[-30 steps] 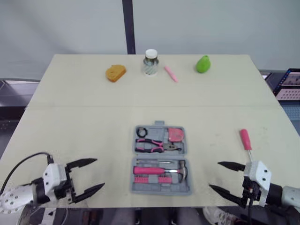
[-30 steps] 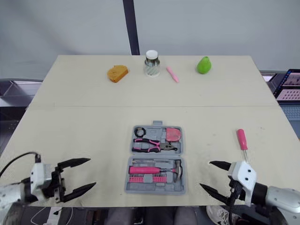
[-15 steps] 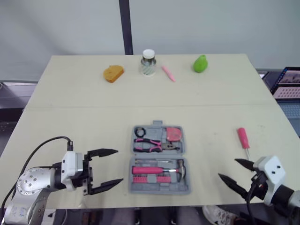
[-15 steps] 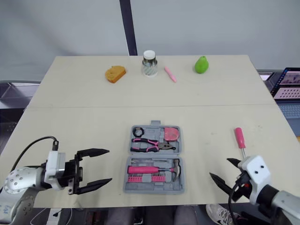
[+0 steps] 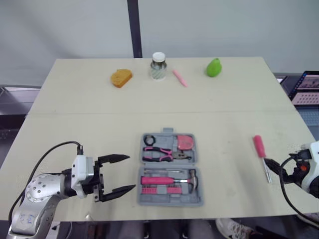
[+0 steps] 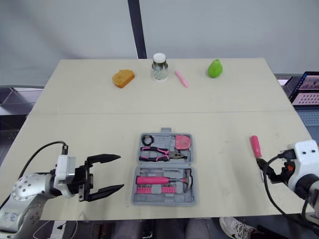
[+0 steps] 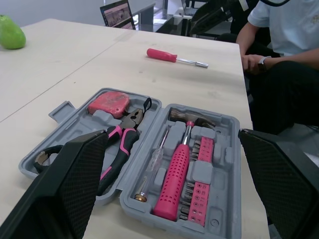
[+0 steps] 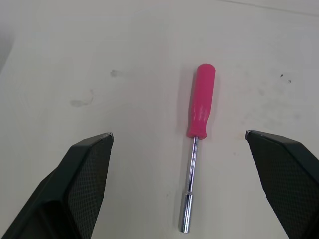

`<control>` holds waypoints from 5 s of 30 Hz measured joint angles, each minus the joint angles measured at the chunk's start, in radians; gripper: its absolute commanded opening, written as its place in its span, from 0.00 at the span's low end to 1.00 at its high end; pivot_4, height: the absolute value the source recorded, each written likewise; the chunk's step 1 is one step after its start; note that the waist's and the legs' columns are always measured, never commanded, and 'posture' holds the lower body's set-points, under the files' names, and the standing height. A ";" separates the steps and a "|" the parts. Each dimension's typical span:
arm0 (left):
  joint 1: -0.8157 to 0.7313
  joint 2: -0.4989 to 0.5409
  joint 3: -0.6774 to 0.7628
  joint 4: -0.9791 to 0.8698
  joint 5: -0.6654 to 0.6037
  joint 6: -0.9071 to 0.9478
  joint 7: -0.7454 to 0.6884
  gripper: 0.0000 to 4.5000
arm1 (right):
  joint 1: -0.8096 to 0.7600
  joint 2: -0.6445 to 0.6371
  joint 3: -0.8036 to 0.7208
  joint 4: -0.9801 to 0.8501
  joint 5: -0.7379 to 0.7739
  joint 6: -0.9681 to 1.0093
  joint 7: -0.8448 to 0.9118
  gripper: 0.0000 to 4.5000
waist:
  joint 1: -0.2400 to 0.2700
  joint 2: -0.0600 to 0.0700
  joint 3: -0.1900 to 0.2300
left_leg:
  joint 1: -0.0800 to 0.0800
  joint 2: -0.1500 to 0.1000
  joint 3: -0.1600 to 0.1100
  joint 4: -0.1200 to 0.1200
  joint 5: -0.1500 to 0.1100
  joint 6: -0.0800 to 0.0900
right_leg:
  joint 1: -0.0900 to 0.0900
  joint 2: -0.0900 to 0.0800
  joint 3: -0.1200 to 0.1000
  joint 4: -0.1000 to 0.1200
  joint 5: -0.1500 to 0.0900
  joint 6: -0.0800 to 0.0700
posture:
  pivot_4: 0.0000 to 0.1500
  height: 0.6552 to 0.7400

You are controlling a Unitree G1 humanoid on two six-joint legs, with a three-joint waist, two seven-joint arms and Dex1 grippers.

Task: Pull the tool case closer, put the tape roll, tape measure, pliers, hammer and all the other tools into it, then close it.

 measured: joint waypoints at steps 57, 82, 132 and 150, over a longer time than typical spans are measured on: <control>0.088 -0.001 0.045 -0.053 0.015 -0.012 0.062 1.00 | -0.356 0.012 0.309 0.702 -0.172 -0.267 0.030 1.00 | -0.003 0.002 0.001 | -0.001 -0.001 0.002 0.000 0.003 0.001 | -0.001 0.001 0.000 0.006 0.000 0.000 | 1.00 0.47; 0.081 -0.001 0.043 -0.042 0.031 -0.025 0.047 1.00 | -0.378 0.028 0.303 0.823 -0.154 -0.414 0.085 0.81 | -0.022 0.002 0.001 | 0.000 -0.001 0.001 0.000 0.003 0.001 | 0.000 0.001 -0.001 0.006 0.000 0.000 | 1.00 0.47; 0.120 0.080 0.140 0.138 0.030 -0.097 -0.143 1.00 | -0.445 -0.447 0.516 -0.133 0.136 0.111 0.422 0.08 | -0.026 0.006 0.005 | -0.002 0.001 0.000 0.000 0.001 -0.001 | -0.002 -0.004 -0.001 -0.001 0.000 0.000 | 1.00 0.47; 0.162 0.090 0.178 0.154 0.028 -0.117 -0.183 1.00 | -0.944 -0.329 1.020 -0.282 0.196 0.372 0.374 0.08 | -0.029 0.005 0.006 | -0.014 -0.002 0.000 0.002 0.004 0.000 | -0.017 -0.002 -0.002 0.010 0.000 0.000 | 1.00 0.47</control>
